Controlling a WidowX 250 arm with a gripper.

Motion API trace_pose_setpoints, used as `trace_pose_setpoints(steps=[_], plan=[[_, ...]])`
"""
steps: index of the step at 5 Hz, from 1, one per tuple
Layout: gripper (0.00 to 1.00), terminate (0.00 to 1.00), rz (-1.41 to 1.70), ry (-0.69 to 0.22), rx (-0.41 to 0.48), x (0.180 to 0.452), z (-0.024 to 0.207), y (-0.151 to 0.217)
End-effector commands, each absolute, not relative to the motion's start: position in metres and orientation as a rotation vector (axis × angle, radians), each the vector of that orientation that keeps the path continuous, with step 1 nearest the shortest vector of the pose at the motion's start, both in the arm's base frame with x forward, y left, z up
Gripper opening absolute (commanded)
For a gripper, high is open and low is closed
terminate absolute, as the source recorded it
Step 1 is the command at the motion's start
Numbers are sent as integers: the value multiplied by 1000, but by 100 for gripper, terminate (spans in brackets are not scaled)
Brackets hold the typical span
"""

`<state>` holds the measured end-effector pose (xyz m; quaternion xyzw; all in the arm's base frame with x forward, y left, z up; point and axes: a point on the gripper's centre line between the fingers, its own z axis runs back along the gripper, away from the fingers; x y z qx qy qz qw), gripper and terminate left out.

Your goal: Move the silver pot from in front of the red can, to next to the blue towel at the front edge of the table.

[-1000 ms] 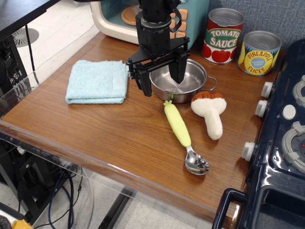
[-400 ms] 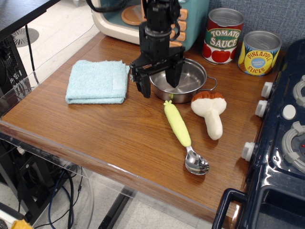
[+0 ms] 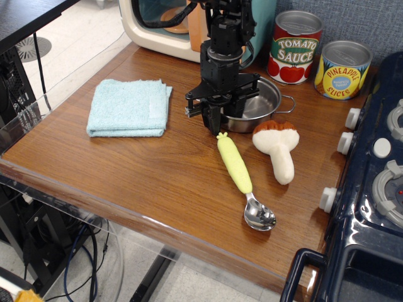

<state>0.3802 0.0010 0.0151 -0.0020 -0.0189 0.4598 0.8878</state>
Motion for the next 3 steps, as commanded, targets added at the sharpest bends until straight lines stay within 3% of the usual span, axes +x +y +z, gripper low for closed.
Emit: trace_pose_setpoints(steps=[1, 3], plan=[[0, 0, 953, -105, -50, 378, 44, 7], [0, 0, 991, -162, -165, 371, 79, 23]])
